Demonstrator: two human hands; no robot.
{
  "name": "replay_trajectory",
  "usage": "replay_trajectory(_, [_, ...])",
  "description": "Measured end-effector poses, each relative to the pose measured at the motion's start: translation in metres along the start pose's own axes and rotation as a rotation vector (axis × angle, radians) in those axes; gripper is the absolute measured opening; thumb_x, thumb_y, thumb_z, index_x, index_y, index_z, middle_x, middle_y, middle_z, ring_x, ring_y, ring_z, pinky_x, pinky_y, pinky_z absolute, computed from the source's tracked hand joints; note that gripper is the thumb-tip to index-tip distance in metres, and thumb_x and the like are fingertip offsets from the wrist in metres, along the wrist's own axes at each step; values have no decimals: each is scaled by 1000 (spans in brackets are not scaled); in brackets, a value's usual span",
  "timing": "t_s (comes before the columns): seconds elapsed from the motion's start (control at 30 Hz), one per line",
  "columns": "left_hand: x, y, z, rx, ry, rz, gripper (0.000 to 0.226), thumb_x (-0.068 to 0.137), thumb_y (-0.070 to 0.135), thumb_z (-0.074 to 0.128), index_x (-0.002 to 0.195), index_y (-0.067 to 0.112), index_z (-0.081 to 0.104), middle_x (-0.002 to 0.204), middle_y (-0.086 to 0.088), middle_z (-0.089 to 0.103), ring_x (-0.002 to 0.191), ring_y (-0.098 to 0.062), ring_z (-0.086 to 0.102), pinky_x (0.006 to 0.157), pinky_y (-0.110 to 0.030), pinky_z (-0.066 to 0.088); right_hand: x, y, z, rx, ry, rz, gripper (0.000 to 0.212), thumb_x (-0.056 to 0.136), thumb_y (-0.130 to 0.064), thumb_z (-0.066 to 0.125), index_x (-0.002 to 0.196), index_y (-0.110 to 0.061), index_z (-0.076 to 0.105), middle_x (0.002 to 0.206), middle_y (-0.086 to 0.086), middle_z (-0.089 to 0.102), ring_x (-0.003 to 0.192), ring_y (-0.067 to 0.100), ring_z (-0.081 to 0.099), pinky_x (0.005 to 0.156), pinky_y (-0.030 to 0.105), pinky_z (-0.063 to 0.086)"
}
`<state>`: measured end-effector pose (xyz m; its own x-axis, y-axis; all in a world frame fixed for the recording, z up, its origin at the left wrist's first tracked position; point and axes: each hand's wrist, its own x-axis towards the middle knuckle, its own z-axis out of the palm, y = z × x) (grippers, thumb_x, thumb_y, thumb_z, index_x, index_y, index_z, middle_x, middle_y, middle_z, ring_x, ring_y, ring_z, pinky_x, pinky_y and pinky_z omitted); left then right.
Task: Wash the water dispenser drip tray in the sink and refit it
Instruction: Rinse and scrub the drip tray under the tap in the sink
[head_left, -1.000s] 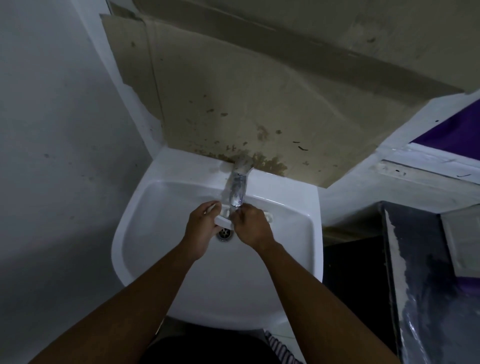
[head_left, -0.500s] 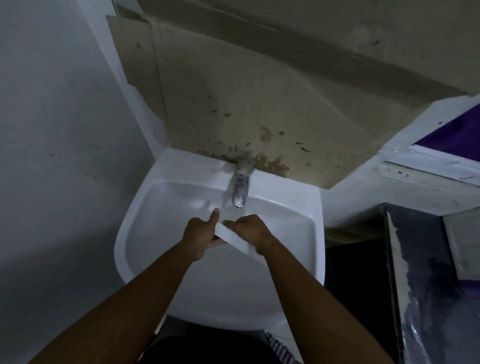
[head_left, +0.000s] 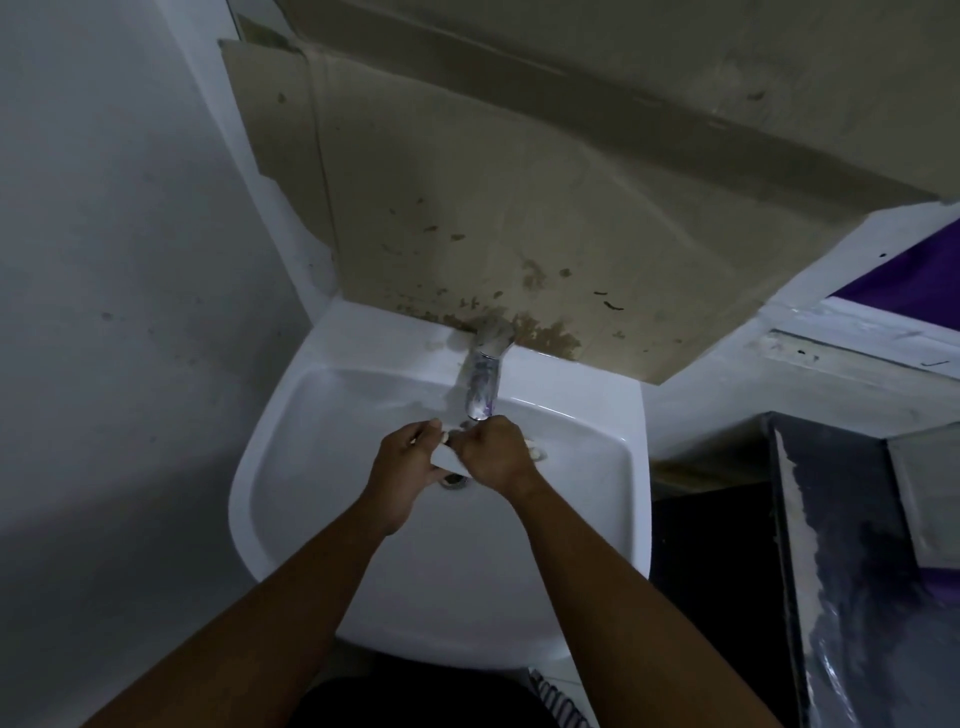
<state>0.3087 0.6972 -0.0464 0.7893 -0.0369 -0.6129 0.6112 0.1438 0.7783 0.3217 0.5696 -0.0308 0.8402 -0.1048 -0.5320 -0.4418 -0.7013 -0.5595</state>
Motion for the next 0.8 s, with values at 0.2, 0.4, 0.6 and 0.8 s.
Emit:
replay_trajectory(0.2, [10, 6, 2, 41, -29, 5, 18, 94, 18, 53, 88, 13, 69, 103, -21, 68, 93, -30, 66, 88, -47, 55, -9, 2, 6, -39, 151, -108, 37, 92, -31, 52, 78, 0, 67, 92, 23, 68, 93, 37, 64, 83, 42, 52])
replay_trajectory(0.4, [11, 1, 9, 32, -38, -8, 16, 93, 15, 55, 88, 19, 70, 95, -10, 70, 88, -22, 67, 79, -37, 56, -8, 7, -6, 96, 106, -79, 30, 88, -25, 63, 74, 2, 64, 86, 24, 69, 96, 32, 65, 75, 28, 42])
replay_trajectory(0.6, [11, 3, 22, -37, -52, -13, 15, 93, 15, 56, 102, 9, 66, 103, -14, 66, 96, -29, 63, 85, -47, 51, -20, 8, -3, 197, 435, -274, 18, 81, 8, 59, 65, 11, 69, 71, 25, 71, 70, 34, 66, 96, 38, 50])
replay_trajectory(0.8, [12, 4, 20, -14, -78, -45, 20, 96, 13, 51, 108, 7, 65, 112, -16, 66, 98, -30, 64, 87, -45, 50, -17, 9, -7, 269, 190, -163, 24, 86, -10, 65, 70, 7, 71, 80, 20, 73, 76, 26, 67, 83, 21, 42])
